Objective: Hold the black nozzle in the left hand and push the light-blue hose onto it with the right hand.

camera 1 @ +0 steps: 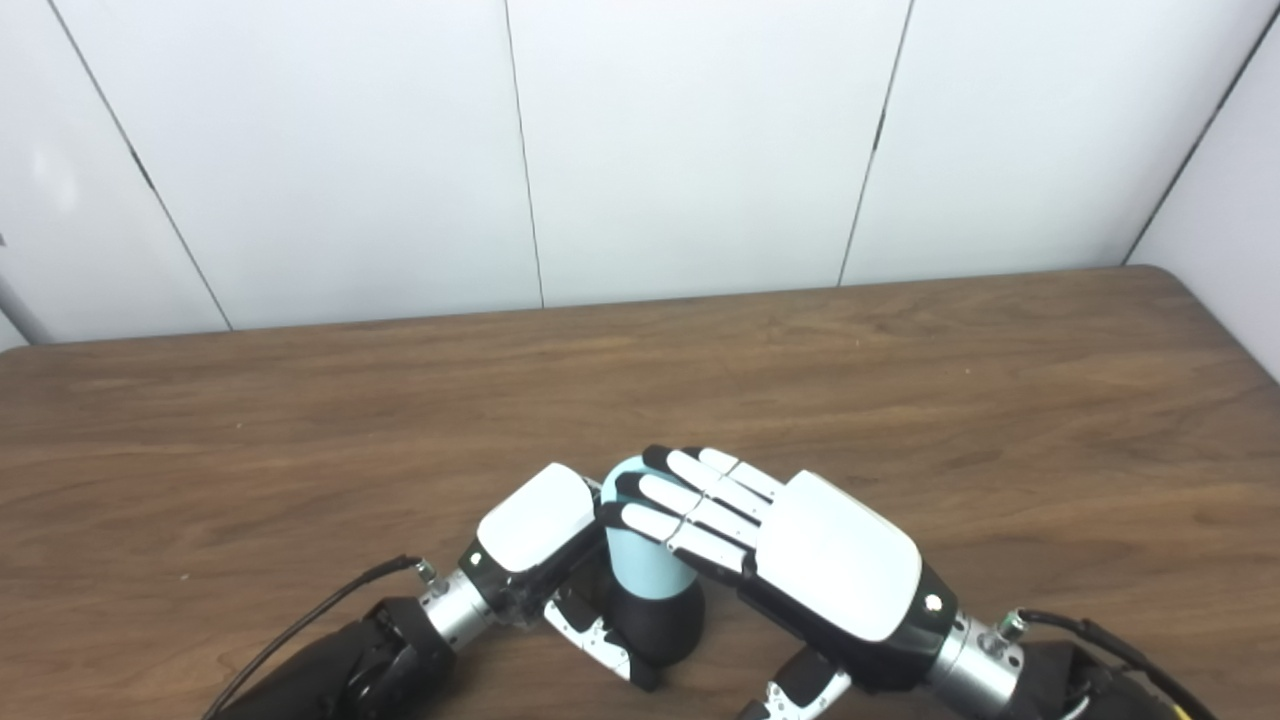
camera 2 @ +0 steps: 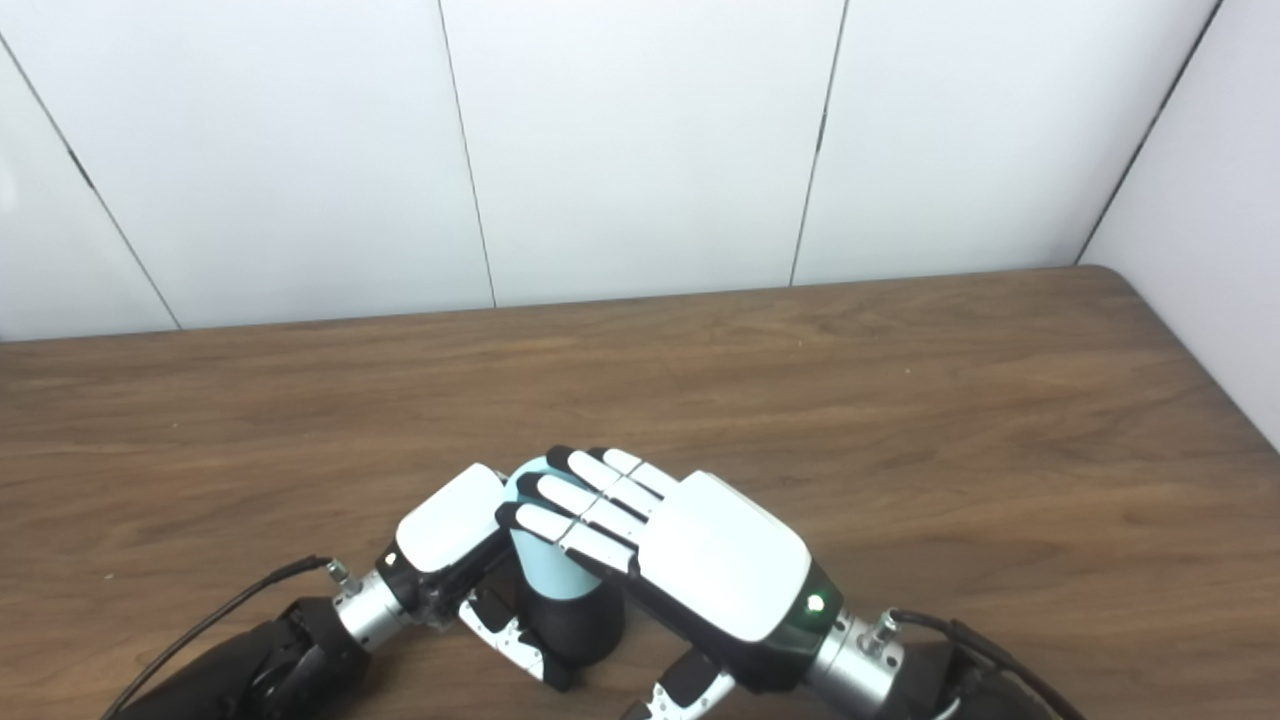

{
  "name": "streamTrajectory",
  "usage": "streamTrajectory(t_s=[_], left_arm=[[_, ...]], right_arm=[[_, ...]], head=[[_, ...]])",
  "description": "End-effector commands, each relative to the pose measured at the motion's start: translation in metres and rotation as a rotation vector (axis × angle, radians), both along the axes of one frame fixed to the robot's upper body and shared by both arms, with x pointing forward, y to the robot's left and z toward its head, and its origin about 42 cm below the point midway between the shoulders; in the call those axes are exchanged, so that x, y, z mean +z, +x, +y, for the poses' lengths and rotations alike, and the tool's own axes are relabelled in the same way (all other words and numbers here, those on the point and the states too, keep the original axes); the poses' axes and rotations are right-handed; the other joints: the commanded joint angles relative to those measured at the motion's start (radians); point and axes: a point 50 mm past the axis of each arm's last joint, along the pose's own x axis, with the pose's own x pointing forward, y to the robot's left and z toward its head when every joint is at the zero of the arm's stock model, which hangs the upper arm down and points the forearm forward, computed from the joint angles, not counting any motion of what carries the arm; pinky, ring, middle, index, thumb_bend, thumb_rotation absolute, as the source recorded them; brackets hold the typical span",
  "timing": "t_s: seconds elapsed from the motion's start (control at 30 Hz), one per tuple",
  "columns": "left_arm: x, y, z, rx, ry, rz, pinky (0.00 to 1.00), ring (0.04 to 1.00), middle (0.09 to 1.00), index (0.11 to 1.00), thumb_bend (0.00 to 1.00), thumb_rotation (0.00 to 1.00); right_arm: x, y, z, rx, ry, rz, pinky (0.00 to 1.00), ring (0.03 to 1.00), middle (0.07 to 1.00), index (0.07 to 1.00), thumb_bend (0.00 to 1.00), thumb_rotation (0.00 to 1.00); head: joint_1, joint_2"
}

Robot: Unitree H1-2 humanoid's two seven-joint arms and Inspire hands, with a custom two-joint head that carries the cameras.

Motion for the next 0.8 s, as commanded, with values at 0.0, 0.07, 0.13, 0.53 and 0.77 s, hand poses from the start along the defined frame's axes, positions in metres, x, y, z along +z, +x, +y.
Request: streamTrajectory(t_s=[0.0, 0.07, 0.13, 0.53, 0.77], left_arm=[[-0.0972, -0.0876, -0.0018, -0.02, 0.1, 0.314, 0.41, 0.501, 0.495, 0.475, 0.52, 0.0], [-0.0979, -0.0872, -0.0016, -0.021, 0.106, 0.316, 0.42, 0.503, 0.494, 0.475, 0.52, 0.0], [-0.0983, -0.0868, -0.0014, -0.024, 0.112, 0.317, 0.42, 0.503, 0.494, 0.476, 0.52, 0.0], [-0.0997, -0.0863, -0.0012, -0.039, 0.141, 0.331, 0.41, 0.506, 0.494, 0.477, 0.52, 0.0], [-0.1003, -0.0863, -0.0012, -0.037, 0.14, 0.332, 0.41, 0.503, 0.491, 0.479, 0.52, 0.0]], right_arm=[[-0.0239, -0.0092, -0.0068, 0.006, -0.145, 0.113, 0.9, 0.945, 0.95, 0.902, 0.91, 0.91], [-0.0239, -0.011, -0.0059, 0.0, -0.159, 0.101, 0.89, 0.948, 0.952, 0.904, 0.89, 0.92], [-0.0242, -0.012, -0.005, -0.003, -0.168, 0.087, 0.88, 0.95, 0.951, 0.904, 0.86, 0.91], [-0.0294, -0.015, -0.0044, -0.003, -0.191, 0.044, 0.91, 0.958, 0.949, 0.903, 0.83, 0.94], [-0.0326, -0.0158, -0.0046, -0.002, -0.185, 0.072, 0.89, 0.954, 0.947, 0.896, 0.83, 0.94]], head=[[-0.001, 0.0], [0.0, -0.002], [0.0, -0.002], [0.002, -0.009], [0.002, -0.008]])
